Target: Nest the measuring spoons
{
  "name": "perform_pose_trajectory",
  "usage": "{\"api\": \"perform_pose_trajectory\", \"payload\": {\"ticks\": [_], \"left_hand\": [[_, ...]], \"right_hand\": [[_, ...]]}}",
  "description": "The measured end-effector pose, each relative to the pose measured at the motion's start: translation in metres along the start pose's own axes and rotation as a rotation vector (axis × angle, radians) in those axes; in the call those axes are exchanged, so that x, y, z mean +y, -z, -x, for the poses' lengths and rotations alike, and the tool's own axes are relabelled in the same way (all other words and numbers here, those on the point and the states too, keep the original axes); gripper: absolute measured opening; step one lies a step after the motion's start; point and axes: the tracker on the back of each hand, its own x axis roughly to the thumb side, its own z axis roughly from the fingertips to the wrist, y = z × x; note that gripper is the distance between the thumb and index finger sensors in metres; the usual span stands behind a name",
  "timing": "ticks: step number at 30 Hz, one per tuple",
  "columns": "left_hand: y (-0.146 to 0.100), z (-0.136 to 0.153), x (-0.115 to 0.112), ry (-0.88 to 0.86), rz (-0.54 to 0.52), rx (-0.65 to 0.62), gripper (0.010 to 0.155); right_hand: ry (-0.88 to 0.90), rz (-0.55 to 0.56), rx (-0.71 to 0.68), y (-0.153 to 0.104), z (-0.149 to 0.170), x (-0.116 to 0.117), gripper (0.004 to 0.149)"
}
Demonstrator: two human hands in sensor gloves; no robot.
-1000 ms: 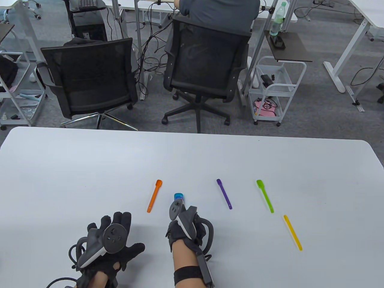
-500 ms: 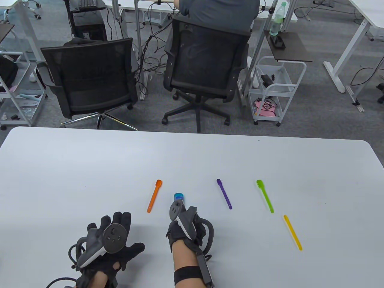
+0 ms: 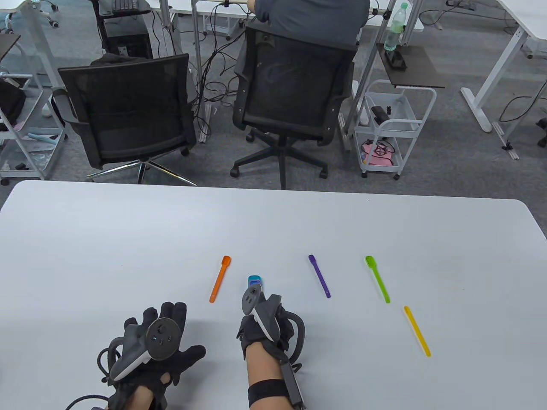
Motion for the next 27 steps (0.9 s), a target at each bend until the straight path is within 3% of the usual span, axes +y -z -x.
{"api": "perform_pose_trajectory", "payload": {"ticks": [15, 27], "left_hand": [[0.000, 0.001, 0.000, -0.006, 0.005, 0.003, 0.108], [0.001, 0.001, -0.001, -0.004, 0.016, 0.004, 0.109]], "right_hand": [[-0.001, -0.024, 0.001, 0.000, 0.002, 0.002, 0.059], [0.050, -0.014, -0.040, -0.002, 0.018, -0.008, 0.072]]}}
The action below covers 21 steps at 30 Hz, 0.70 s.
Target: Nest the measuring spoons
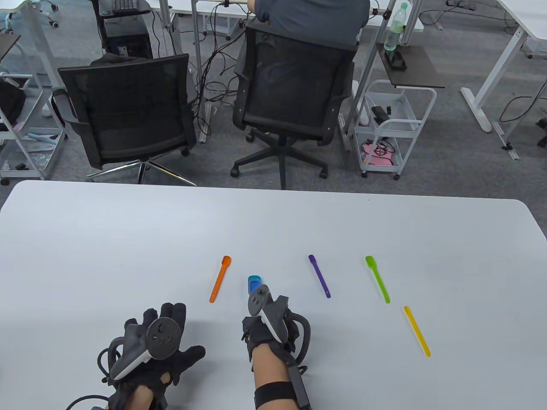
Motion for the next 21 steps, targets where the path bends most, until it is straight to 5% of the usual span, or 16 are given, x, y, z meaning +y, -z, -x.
{"api": "perform_pose_trajectory", "payload": {"ticks": [8, 21], "left_hand": [[0.000, 0.000, 0.000, 0.010, 0.002, 0.002, 0.109], [-0.001, -0.003, 0.003, 0.049, -0.023, 0.010, 0.109]], "right_hand": [[0.049, 0.049, -0.054, 0.007, 0.036, -0.034, 0.079], [0.104, 0.129, 0.103, 0.048, 0.178, -0.108, 0.083]]}}
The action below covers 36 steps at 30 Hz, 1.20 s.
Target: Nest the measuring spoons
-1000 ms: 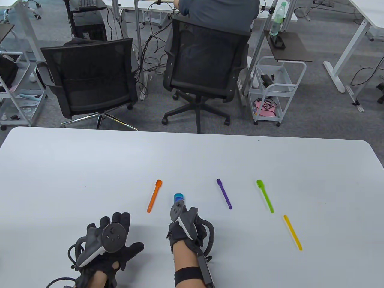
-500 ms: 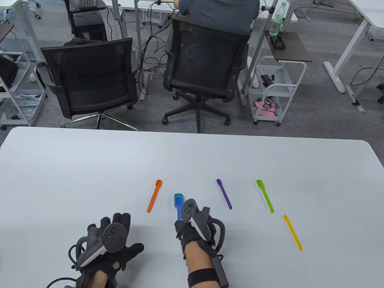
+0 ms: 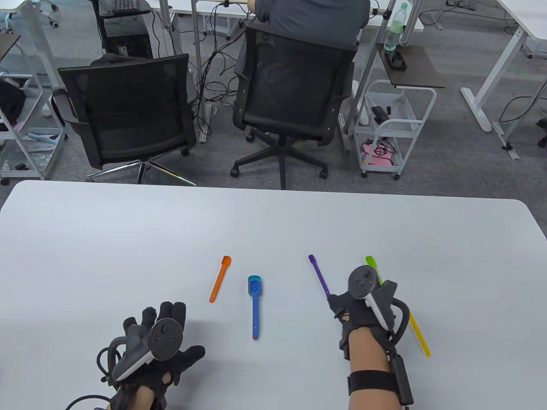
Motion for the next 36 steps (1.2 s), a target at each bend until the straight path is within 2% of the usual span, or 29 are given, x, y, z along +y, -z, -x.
{"api": "perform_pose_trajectory", "payload": {"ticks": [6, 12, 25, 28, 30, 36], "left_hand": [[-0.002, 0.000, 0.002, 0.023, -0.021, 0.014, 0.109], [-0.004, -0.002, 0.003, 0.039, -0.035, 0.021, 0.109], [-0.002, -0.001, 0.001, 0.056, -0.026, 0.036, 0.109], [-0.002, -0.001, 0.001, 0.058, -0.023, 0.038, 0.109], [-0.002, -0.001, 0.001, 0.061, -0.021, 0.037, 0.109], [-0.001, -0.002, 0.001, 0.068, -0.014, 0.037, 0.109]], "right_hand": [[-0.017, -0.023, 0.083, 0.038, 0.047, -0.006, 0.086], [-0.069, -0.087, 0.126, 0.073, 0.073, 0.011, 0.087], [-0.153, -0.121, 0.135, 0.110, 0.079, 0.053, 0.085], [-0.209, -0.122, 0.141, 0.115, 0.080, 0.059, 0.085], [-0.167, -0.132, 0.152, 0.116, 0.081, 0.060, 0.084], [-0.194, -0.130, 0.132, 0.118, 0.081, 0.060, 0.079]]}}
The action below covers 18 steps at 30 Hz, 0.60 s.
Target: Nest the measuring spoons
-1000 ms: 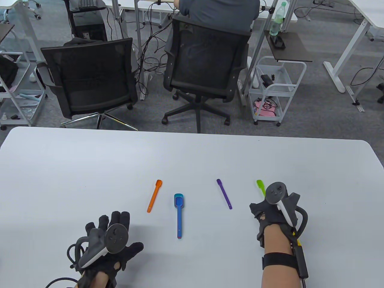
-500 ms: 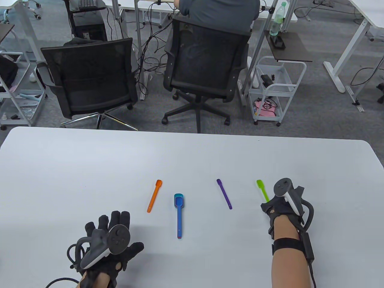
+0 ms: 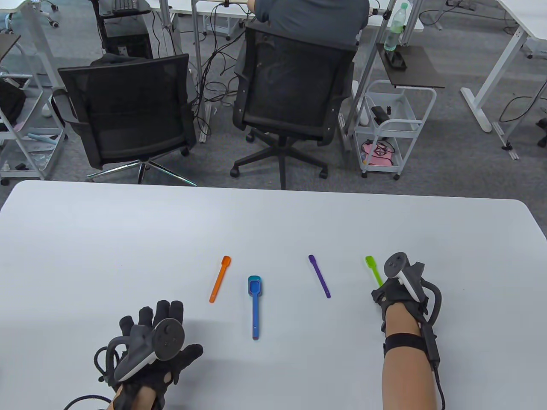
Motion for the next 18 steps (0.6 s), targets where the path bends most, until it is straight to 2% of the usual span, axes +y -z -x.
{"api": "perform_pose_trajectory", "payload": {"ticks": [18], "left_hand": [[-0.0002, -0.0016, -0.0002, 0.004, -0.006, -0.007, 0.109]], "right_hand": [[-0.025, 0.023, -0.001, -0.0011, -0.0066, 0.0015, 0.065]]}}
